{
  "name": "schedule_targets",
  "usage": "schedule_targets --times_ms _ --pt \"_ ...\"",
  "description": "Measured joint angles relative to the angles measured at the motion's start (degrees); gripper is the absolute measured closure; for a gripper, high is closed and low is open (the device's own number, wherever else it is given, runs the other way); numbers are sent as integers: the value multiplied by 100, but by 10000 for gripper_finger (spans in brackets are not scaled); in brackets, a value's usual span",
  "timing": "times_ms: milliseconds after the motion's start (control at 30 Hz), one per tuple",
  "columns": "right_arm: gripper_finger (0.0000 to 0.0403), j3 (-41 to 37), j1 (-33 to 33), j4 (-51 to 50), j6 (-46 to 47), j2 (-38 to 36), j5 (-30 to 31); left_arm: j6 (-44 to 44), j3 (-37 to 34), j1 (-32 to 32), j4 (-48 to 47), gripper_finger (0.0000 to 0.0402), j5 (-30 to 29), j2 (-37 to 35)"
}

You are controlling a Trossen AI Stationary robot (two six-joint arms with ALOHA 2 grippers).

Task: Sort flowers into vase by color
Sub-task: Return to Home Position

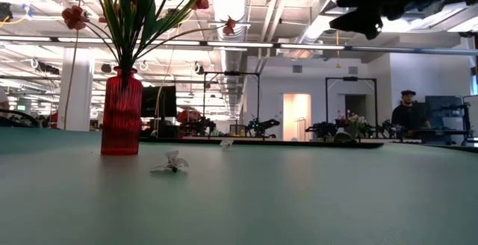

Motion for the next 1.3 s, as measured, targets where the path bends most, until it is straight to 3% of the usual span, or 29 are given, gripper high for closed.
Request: schedule_targets --times_ms 67,267,433,633,700,800,900,1133,1300 --pt "81 -244 -46 307 33 -234 1 238 -12 -4 14 260 -171 -348" --pt "81 -747 -112 491 86 -726 -4 491 -556 0 618 260 -2228 -1288" --pt "81 -1242 -116 775 43 -1047 18 826 -882 0 809 260 -2486 -1768" --pt "81 -1673 -248 905 199 -1508 136 1286 -903 2 883 260 -3628 -1736" --pt "81 -1853 -261 1024 235 -1648 132 1244 -981 2 822 260 -3410 -1749" --pt "81 -2069 -261 1071 267 -1821 134 999 -1118 0 943 260 -2303 -1724" --pt "81 -2242 -302 1086 335 -1990 132 731 -1291 0 1041 260 -1697 -1731" --pt "85 -2442 -377 1092 201 -2330 134 722 -2374 3 2222 260 -2015 -1727" --pt "136 -2580 -375 977 -46 -2910 66 279 -2840 4 2641 260 -2033 -1732"
